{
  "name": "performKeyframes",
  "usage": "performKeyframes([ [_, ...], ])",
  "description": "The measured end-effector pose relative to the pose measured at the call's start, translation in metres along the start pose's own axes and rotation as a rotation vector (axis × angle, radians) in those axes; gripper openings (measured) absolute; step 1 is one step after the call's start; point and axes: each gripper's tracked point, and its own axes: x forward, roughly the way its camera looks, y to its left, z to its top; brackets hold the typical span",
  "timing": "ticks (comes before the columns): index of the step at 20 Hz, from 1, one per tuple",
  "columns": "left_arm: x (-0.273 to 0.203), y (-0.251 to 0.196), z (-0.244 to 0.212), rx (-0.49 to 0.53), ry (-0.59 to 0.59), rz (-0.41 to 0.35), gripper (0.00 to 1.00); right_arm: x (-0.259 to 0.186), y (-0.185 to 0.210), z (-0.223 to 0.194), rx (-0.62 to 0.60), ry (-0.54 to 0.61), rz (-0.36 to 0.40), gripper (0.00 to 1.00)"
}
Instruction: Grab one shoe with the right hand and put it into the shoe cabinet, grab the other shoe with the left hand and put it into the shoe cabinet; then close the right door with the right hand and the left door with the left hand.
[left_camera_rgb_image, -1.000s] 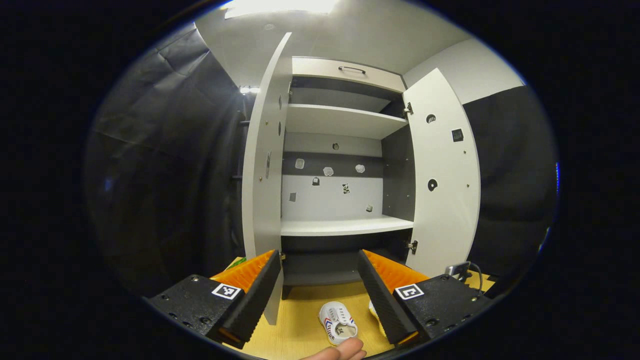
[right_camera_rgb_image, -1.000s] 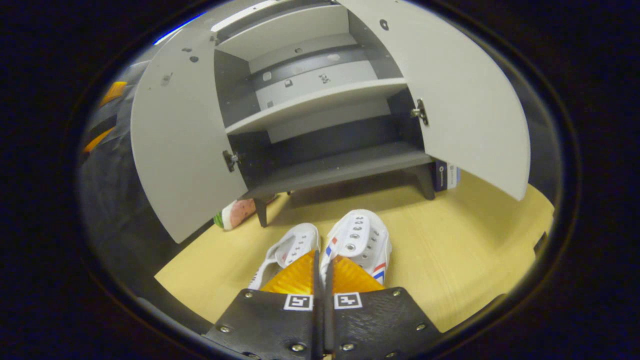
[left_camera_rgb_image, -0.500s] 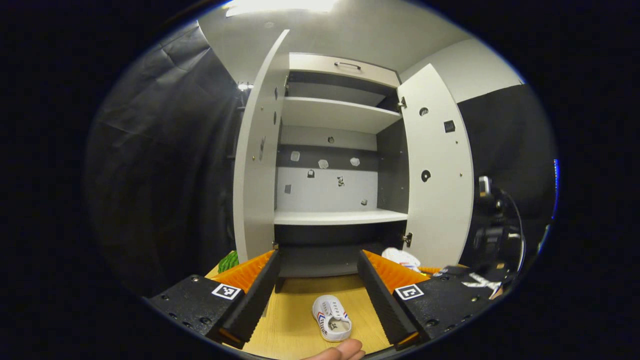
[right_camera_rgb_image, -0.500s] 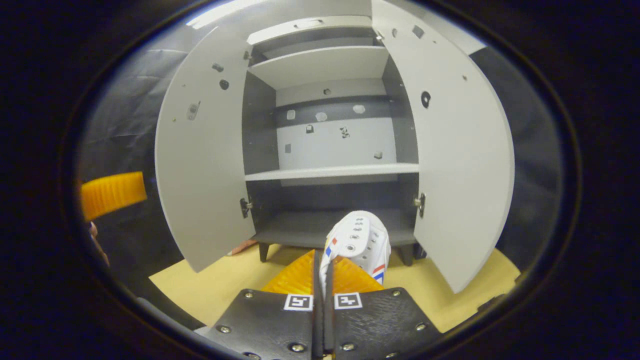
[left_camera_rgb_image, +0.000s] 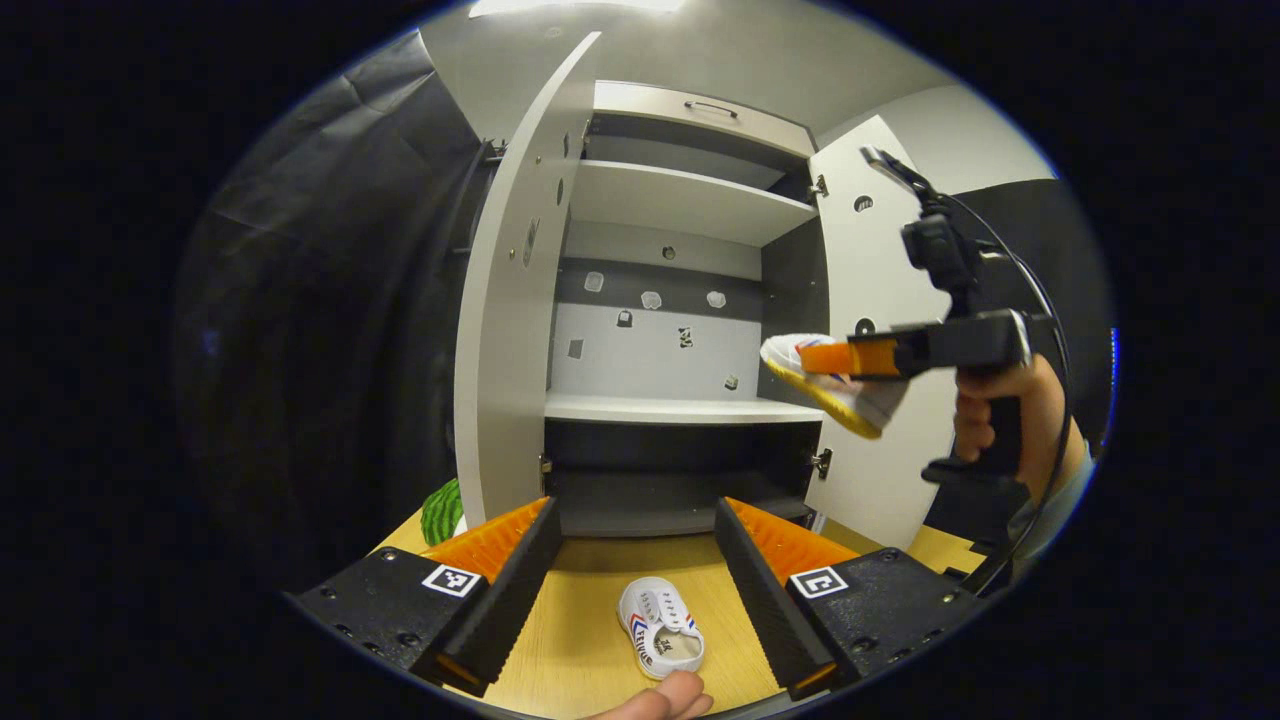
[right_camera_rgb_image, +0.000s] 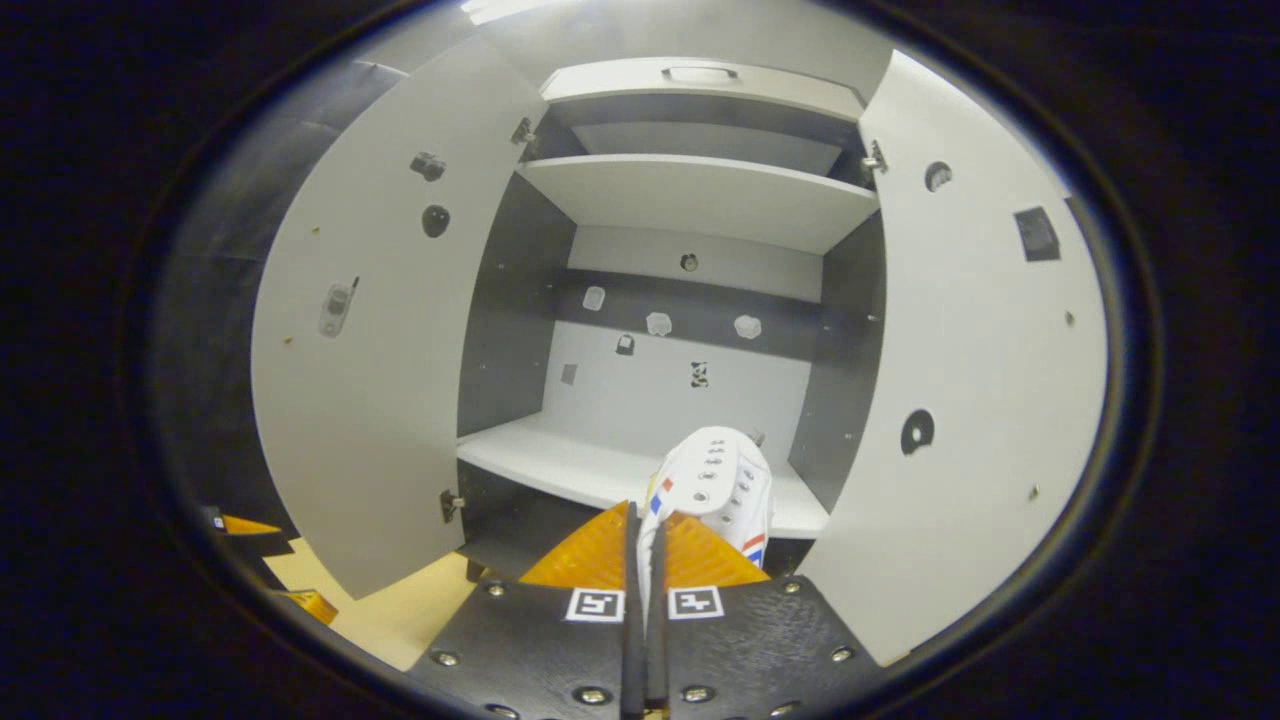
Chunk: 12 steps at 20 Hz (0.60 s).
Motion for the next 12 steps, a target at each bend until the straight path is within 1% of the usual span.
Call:
performKeyframes([
  [3, 0.005, 0.001, -0.009, 0.005, 0.005, 0.003, 0.97, 0.059, -0.008, 0.011, -0.033, 0.049, 0.011, 0.02],
  [5, 0.008, 0.004, -0.013, 0.001, 0.005, 0.012, 0.97, 0.098, -0.015, 0.009, -0.072, 0.080, 0.010, 0.02],
  [7, 0.012, 0.005, -0.018, -0.001, 0.013, 0.012, 0.96, 0.135, -0.021, 0.000, -0.099, 0.119, 0.003, 0.02],
  [9, 0.018, 0.004, -0.027, -0.002, 0.041, -0.002, 0.97, 0.165, -0.028, -0.010, -0.148, 0.155, 0.014, 0.02],
  [12, 0.030, 0.010, -0.032, -0.017, 0.052, 0.018, 0.96, 0.204, -0.035, -0.032, -0.213, 0.216, 0.017, 0.02],
])
